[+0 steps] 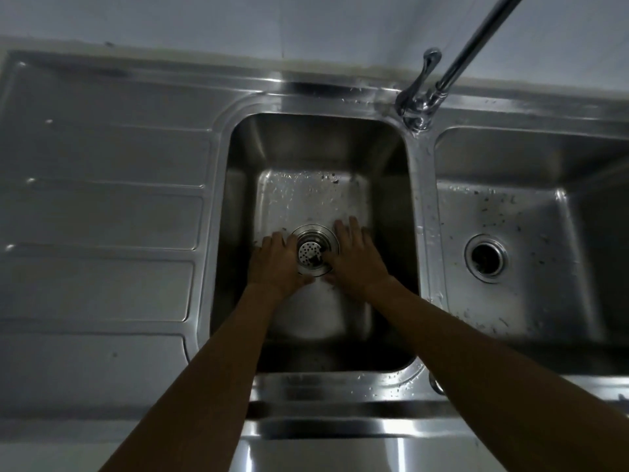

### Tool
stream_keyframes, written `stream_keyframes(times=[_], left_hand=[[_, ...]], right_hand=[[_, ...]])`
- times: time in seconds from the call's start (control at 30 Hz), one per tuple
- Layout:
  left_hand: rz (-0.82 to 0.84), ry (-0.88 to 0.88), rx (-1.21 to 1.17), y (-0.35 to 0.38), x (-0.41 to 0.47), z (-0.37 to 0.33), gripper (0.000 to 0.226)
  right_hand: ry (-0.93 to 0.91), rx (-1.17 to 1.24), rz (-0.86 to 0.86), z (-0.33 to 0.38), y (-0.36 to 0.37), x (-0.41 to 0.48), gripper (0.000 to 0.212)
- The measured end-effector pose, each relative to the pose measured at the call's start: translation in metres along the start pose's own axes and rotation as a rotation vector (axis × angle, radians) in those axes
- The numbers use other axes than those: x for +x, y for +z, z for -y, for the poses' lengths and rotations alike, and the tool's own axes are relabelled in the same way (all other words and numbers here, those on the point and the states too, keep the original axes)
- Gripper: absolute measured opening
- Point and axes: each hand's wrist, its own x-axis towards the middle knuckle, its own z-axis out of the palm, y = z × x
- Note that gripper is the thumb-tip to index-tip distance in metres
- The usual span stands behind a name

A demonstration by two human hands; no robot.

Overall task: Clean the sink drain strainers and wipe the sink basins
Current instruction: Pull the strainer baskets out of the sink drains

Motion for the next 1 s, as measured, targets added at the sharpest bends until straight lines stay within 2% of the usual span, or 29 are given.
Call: stream_keyframes(times=[0.1, 0.23, 0.43, 0.63, 0.83, 1.0], left_hand=[[0.012, -0.001, -0.014, -0.002, 0.005, -0.003, 0.094], [0.002, 0.009, -0.017, 0.0, 0.006, -0.001, 0.093], [-0.006, 0.011, -0.061, -0.001, 0.006, 0.001, 0.089], [-0.009, 0.045, -0.103, -0.01, 0.002, -0.002, 0.086], [-0.112, 0.114, -0.073, -0.055, -0.034, -0.011, 0.09], [-0.231, 0.247, 0.007, -0.118, -0.071, -0.043, 0.084]], right_hand=[[-0.034, -0.022, -0.031, 0.001, 0.001, 0.003, 0.062], [0.003, -0.019, 0.025, 0.004, 0.003, 0.011, 0.065], [-0.007, 0.024, -0.105, 0.013, 0.005, 0.009, 0.045], [0.02, 0.092, -0.233, 0.023, -0.001, -0.004, 0.055], [0.121, 0.163, -0.338, 0.026, -0.039, -0.043, 0.083], [0.184, 0.202, -0.509, 0.012, -0.092, -0.105, 0.079]])
